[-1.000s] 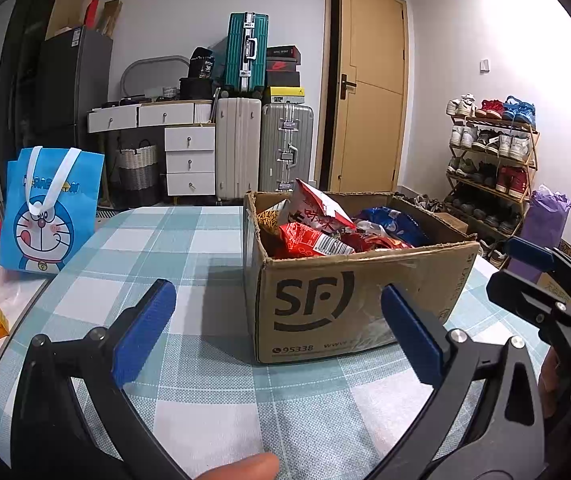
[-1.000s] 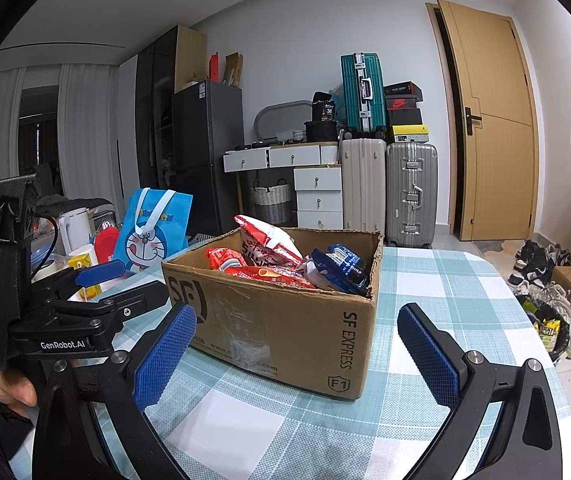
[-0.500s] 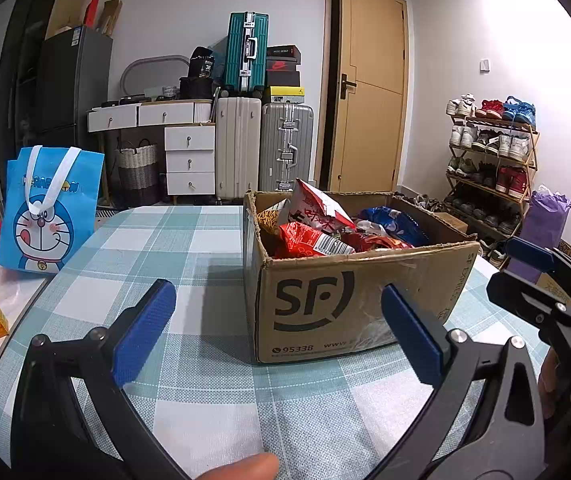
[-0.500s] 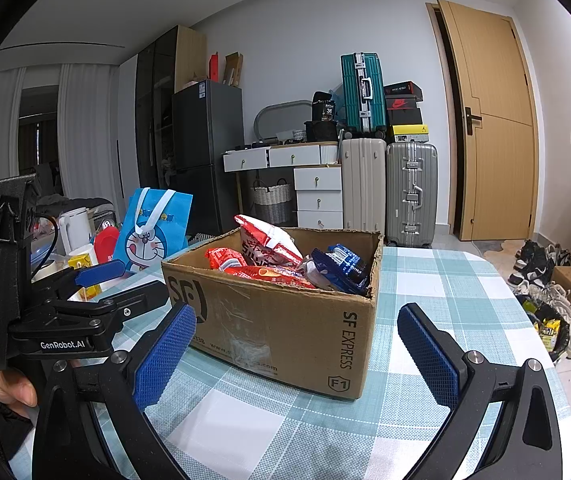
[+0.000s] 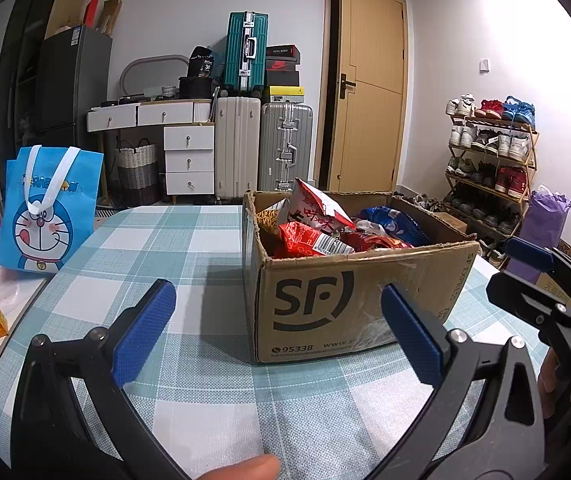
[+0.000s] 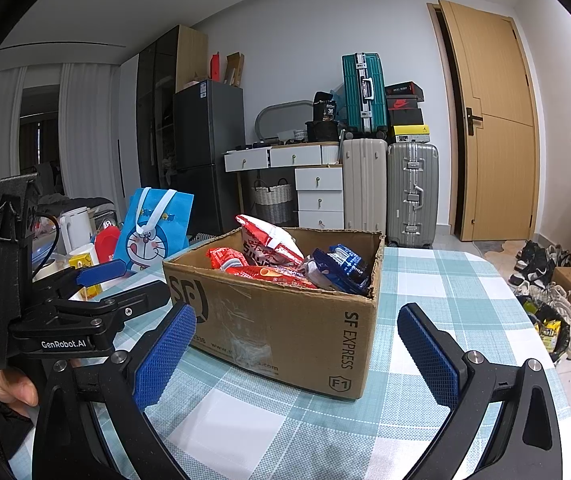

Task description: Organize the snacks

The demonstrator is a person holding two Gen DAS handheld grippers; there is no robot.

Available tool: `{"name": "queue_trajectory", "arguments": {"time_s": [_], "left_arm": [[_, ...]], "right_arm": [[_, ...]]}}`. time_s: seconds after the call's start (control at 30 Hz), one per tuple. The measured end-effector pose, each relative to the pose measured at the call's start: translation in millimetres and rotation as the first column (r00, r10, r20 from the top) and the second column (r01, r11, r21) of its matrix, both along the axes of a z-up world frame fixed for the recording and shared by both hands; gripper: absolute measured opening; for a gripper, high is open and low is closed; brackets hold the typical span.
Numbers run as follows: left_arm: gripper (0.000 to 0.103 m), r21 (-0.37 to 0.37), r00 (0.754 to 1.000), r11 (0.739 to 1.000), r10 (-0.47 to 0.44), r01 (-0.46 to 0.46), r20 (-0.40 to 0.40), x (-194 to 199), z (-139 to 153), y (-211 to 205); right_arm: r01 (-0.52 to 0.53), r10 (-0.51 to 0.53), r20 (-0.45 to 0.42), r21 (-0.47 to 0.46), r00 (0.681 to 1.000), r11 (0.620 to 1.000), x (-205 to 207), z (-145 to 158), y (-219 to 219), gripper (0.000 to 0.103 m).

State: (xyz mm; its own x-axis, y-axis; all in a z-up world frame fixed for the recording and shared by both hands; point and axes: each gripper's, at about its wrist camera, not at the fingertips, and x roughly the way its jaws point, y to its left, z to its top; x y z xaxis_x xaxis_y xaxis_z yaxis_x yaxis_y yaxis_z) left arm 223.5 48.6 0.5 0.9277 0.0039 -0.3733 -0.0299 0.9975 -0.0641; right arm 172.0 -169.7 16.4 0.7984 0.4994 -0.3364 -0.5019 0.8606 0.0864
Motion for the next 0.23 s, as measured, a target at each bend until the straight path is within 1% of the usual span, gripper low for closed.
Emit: {"name": "queue_trajectory", "arguments": {"time_s": [0.23], "left_arm": [[0.103,-0.001,1.0,1.0,0.001,-0.001,0.0,-0.1,0.0,-0.2]], "right_arm": [[-0.001,0.001,0.0,-0.001,1.0,1.0,-1.0,-0.2,0.3,0.103]]}}
